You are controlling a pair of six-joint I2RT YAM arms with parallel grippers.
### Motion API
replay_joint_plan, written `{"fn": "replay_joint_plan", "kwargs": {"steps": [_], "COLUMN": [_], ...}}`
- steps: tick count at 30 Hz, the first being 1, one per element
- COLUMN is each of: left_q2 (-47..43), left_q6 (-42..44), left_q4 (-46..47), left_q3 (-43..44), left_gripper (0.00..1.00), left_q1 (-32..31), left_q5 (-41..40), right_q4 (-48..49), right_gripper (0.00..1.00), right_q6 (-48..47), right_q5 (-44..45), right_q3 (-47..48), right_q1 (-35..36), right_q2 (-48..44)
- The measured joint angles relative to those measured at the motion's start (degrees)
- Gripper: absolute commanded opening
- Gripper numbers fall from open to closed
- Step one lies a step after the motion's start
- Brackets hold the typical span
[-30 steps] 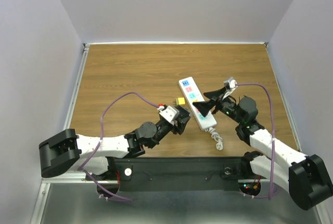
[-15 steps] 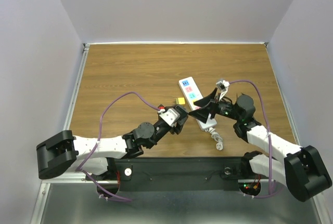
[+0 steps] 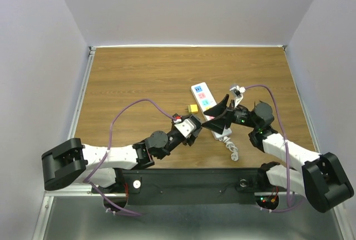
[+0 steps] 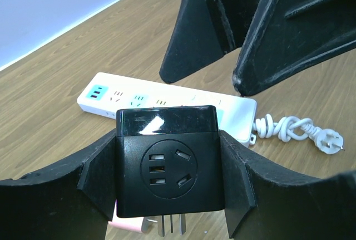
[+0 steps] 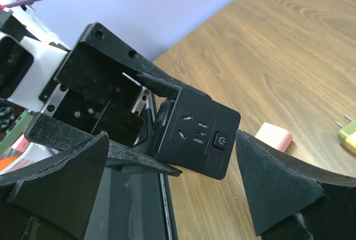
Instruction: Insert the plug
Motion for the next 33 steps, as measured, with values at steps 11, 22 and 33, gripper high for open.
{"fn": "replay_joint_plan", "kwargs": {"steps": [11,22,33], "left_q2": [1.6,4.4,4.5], "left_q6": [2.1,3.4,5.4], "left_q4": [0.2,0.5,3.5], "left_q3": [1.6,3.0,3.0], "left_gripper": [0.0,0.0,0.04], "left_q1": [0.0,0.3,1.3], "left_q5": [2.6,3.1,1.0], "right_q4": [0.5,0.6,0.7], "right_gripper": [1.0,0.84,0.01], "right_q6": [0.0,-0.7,-2.1], "right_q5": [0.6,0.3,0.0], "right_q3": [0.7,1.9,4.5], "right_q1": [0.5,2.4,3.0], "right_q2": [7.0,8.9,10.9]}}
